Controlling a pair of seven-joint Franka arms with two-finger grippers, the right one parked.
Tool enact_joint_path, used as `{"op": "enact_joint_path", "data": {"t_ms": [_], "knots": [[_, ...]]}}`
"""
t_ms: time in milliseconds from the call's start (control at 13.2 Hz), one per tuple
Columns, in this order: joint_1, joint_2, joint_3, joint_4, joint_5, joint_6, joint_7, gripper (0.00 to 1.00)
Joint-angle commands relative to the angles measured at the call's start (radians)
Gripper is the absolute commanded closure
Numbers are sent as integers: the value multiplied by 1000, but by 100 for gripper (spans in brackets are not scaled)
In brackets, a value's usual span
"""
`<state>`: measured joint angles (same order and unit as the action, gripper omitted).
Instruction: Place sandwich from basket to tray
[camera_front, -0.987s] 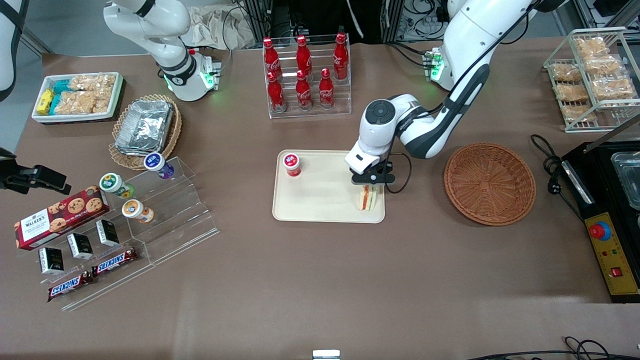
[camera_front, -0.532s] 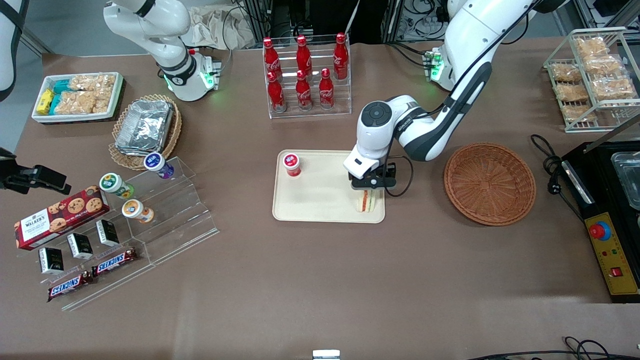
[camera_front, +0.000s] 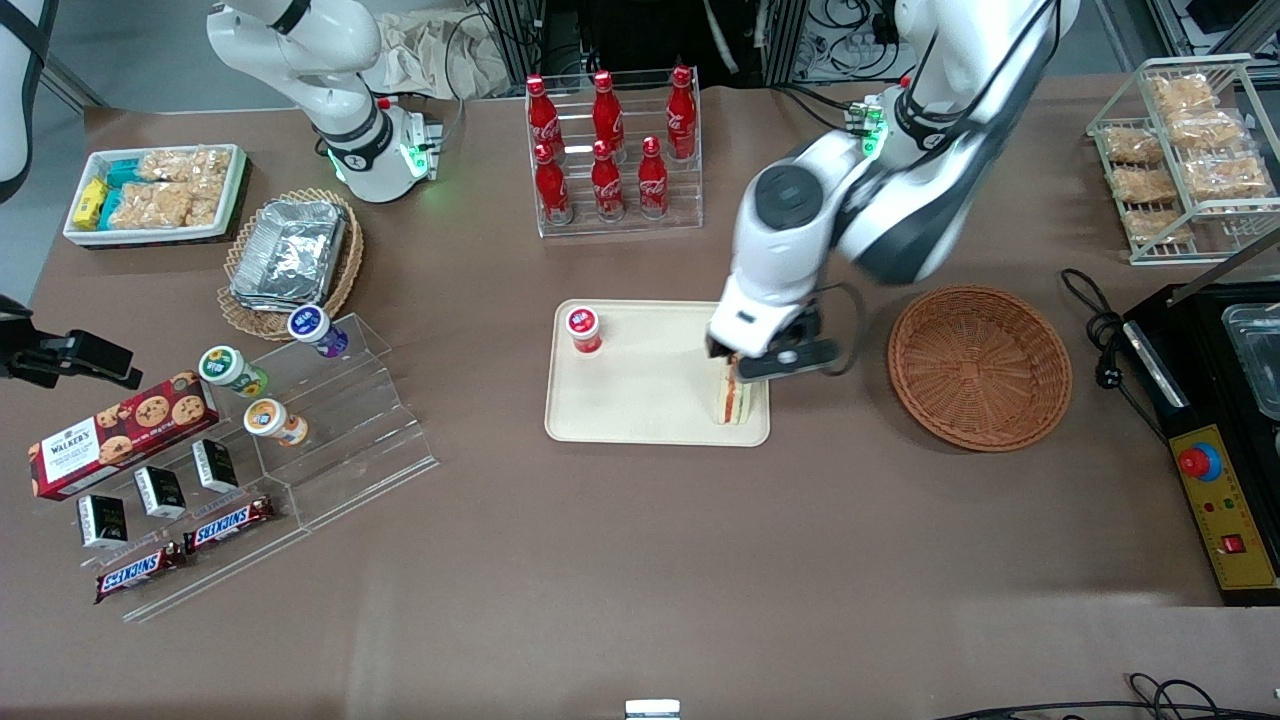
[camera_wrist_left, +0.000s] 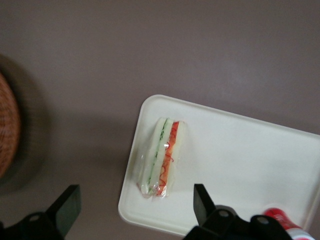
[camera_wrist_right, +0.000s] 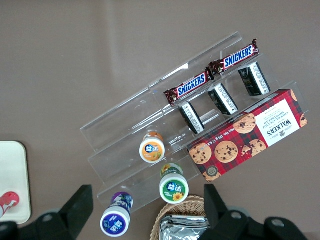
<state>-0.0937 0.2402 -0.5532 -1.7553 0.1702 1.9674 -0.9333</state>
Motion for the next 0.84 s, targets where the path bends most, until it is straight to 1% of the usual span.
{"op": "enact_joint_path", "data": {"t_ms": [0, 76, 152, 304, 456, 608, 684, 759], "knots": [[103, -106, 7, 127, -105, -224, 105, 0], [91, -148, 89, 143, -116, -281, 117, 0], [71, -197, 175, 137, -126, -326, 170, 0], [51, -261, 351, 134, -141, -421, 449, 0], [13, -308, 532, 106, -141, -447, 656, 0], [23, -320, 629, 99, -141, -432, 784, 0], [28, -309, 642, 112, -136, -432, 792, 0], [60, -290, 642, 146, -130, -436, 801, 0]]}}
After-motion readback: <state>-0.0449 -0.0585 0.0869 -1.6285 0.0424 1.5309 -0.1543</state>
